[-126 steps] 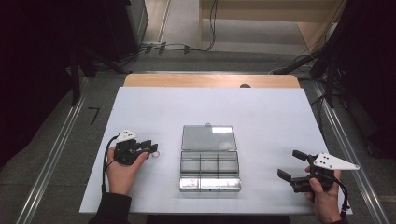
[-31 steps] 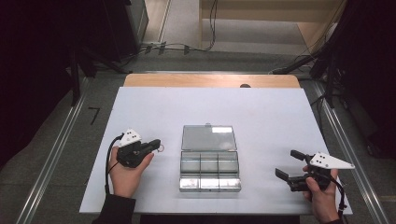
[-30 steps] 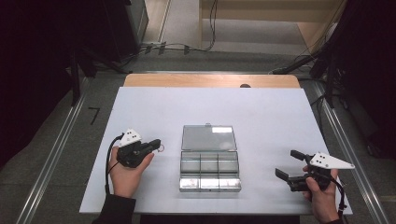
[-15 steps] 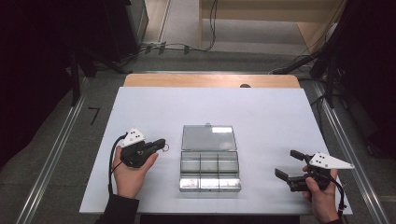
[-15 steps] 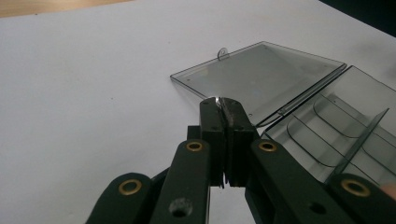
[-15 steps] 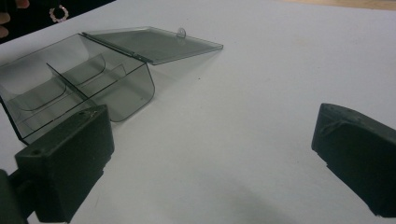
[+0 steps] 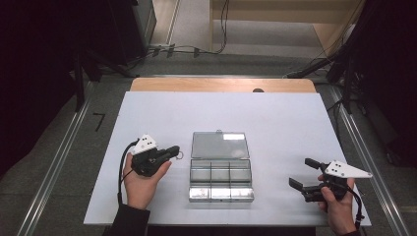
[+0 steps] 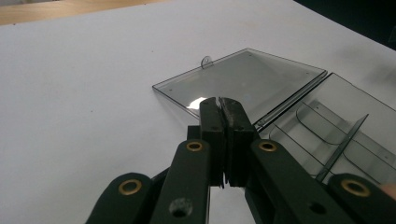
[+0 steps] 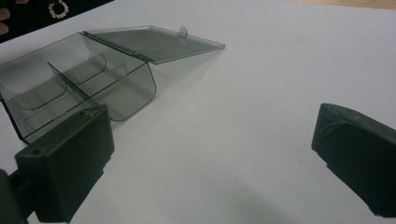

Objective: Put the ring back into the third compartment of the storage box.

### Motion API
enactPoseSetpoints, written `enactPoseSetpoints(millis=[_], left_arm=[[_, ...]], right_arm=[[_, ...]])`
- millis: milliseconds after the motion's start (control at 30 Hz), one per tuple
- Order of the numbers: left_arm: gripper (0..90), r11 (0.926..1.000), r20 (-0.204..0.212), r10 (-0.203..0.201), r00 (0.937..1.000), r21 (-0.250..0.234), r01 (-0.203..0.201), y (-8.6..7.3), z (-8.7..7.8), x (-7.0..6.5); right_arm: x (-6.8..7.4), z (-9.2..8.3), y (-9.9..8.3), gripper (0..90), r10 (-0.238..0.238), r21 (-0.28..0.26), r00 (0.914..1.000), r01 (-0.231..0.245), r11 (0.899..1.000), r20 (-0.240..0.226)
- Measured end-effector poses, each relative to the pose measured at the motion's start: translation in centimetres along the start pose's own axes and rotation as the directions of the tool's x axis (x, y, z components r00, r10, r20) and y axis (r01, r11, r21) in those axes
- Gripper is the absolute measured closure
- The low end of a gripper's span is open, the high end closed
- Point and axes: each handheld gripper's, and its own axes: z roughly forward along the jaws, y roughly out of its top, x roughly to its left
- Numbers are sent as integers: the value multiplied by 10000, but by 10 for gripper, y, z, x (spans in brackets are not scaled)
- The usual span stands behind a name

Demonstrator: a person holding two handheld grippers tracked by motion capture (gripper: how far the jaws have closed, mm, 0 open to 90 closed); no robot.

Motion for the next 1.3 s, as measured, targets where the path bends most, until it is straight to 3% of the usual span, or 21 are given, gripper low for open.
enactPoseSetpoints(millis=[1300], left_arm=[[882, 9999, 1053, 139, 9943, 28, -143, 12, 27, -27]], right_arm=[[-1, -1, 0, 0, -14, -120, 10000, 15, 9999, 66]])
